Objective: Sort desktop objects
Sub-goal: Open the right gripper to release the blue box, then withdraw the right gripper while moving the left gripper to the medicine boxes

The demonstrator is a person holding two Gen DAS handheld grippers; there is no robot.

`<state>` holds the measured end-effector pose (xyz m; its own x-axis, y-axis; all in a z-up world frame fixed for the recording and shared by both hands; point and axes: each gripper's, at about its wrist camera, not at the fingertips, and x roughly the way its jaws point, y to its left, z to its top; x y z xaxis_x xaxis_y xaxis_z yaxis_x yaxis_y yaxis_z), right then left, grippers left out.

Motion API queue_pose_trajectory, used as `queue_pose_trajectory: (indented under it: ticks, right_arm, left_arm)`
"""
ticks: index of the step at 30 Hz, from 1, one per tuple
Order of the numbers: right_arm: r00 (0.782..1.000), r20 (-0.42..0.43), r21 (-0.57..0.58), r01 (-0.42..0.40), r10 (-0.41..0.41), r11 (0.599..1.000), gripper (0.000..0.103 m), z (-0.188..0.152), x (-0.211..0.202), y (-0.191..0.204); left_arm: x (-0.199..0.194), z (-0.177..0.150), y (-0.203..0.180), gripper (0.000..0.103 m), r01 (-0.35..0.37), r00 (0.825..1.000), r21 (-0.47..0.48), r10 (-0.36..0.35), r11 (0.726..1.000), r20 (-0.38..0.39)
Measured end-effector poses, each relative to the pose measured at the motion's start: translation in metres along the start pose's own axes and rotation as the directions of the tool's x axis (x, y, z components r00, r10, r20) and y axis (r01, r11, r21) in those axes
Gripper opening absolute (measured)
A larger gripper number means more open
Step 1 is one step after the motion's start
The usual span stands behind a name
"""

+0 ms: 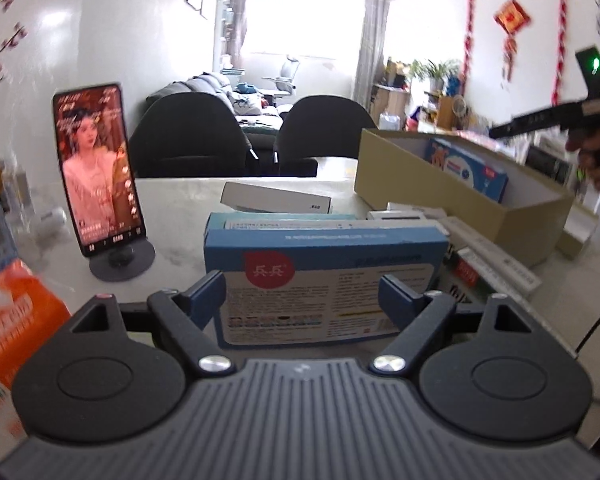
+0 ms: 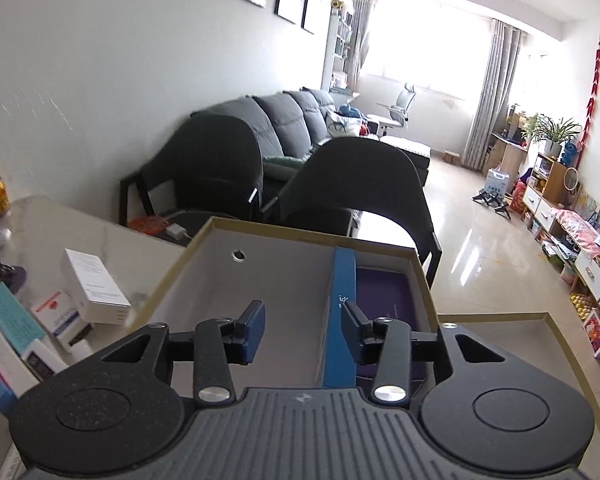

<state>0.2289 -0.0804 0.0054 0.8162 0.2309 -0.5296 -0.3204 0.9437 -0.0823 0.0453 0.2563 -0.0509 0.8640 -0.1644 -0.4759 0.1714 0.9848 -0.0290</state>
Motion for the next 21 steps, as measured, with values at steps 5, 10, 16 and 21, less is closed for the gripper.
queue_pose_trajectory:
  ticks: [5,10,16,21]
  right_arm:
    - [0.999,0.036,0.039,-0.031,0.030,0.999,0.047,-0.009,-0.026,-0.004]
    - [0.995,0.081,0.080,-0.070,0.063,0.994,0.048,-0.020,-0.051,-0.005]
    - [0.988,0.113,0.104,-0.122,0.110,0.987,0.049,-0.035,-0.075,0.000]
    - [0.983,0.126,0.123,-0.152,0.136,0.981,0.049,-0.046,-0.091,0.000]
  left_arm:
    - [0.000,0.010,-0.004,0.085,0.017,1.000,0.156,-0.019,0.988,0.009]
    - [0.010,0.023,-0.005,0.085,0.056,0.998,0.277,-0.058,0.959,-0.003]
    - [0.030,0.030,-0.010,0.084,0.083,0.996,0.378,-0.071,0.922,-0.046]
    - [0.042,0.029,-0.015,0.077,0.100,0.993,0.454,-0.064,0.885,-0.094]
